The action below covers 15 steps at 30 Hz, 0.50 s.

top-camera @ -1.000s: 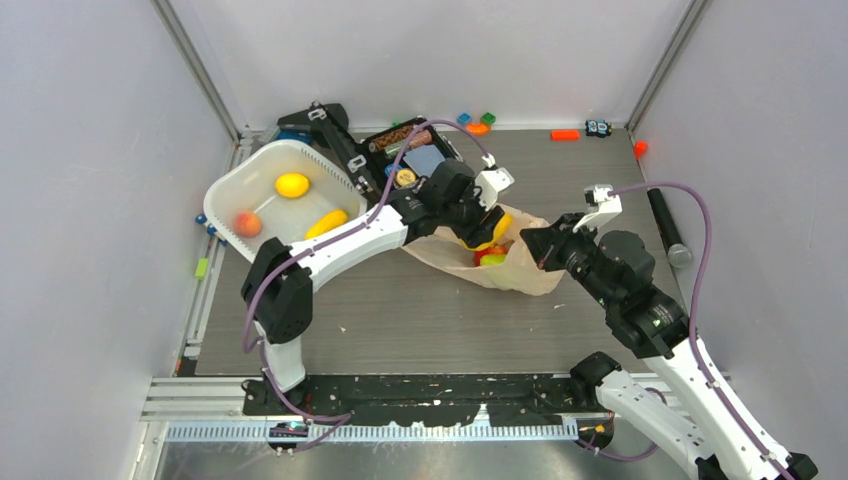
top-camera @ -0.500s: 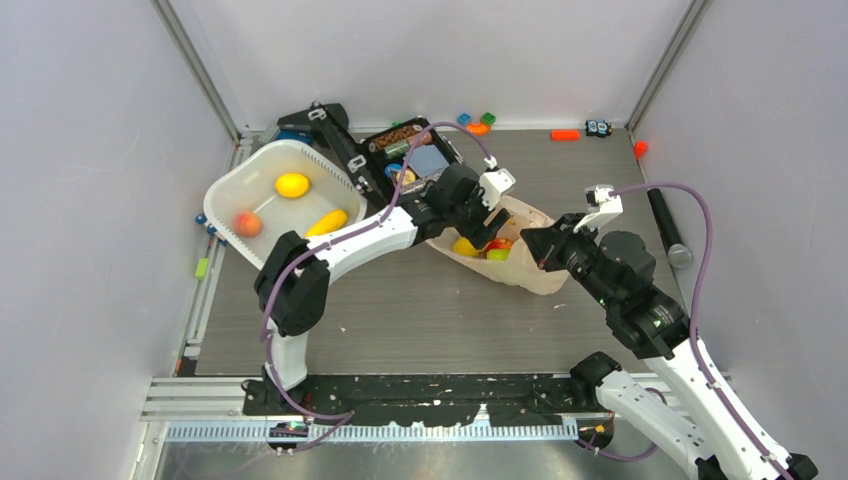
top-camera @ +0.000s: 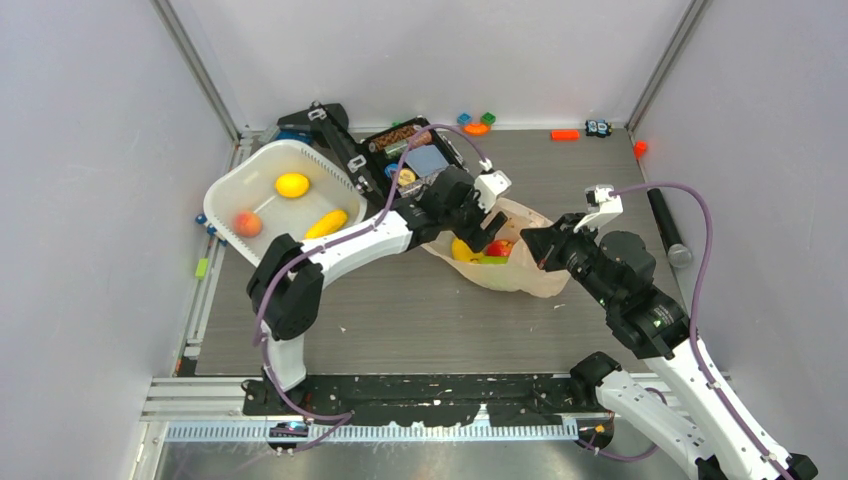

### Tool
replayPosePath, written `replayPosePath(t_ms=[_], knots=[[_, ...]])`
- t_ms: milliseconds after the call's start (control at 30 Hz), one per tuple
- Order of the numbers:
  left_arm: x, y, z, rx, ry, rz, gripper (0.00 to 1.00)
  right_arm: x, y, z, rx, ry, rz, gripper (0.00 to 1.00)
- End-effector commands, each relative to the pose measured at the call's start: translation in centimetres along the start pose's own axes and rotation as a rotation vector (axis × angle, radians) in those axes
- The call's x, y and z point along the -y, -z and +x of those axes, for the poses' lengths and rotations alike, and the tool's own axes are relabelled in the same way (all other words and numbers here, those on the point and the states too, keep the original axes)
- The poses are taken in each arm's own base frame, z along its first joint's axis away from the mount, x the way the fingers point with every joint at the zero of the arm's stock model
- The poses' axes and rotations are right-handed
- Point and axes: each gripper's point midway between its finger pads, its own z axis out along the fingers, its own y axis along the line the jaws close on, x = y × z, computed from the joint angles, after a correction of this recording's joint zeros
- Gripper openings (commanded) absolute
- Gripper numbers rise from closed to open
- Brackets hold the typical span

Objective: Place the fake fruits into the plastic bag and tie a complex knot
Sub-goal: Place the fake fruit in the plastic bag.

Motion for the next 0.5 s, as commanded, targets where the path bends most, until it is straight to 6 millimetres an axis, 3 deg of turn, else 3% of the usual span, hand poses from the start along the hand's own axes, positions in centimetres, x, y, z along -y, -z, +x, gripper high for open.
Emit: replayPosePath(t_ms=[0, 233, 467], knots=[[0.2, 4.2, -5.5, 0.184, 0.007, -0.009, 0.83, -1.3, 0.3, -2.2, 0.069, -0.008, -0.043, 0.05], [0.6, 9.5, -5.0, 0.232, 0.06, -0.038, 0.83, -1.3, 0.4, -2.3, 0.075, -0.01, -0.043, 0.05], [-1.1, 16.3, -3.1, 0.219, 0.085, -0.18, 0.87, -1.2, 0.5, -2.1, 0.081, -0.012, -0.046, 0.05]])
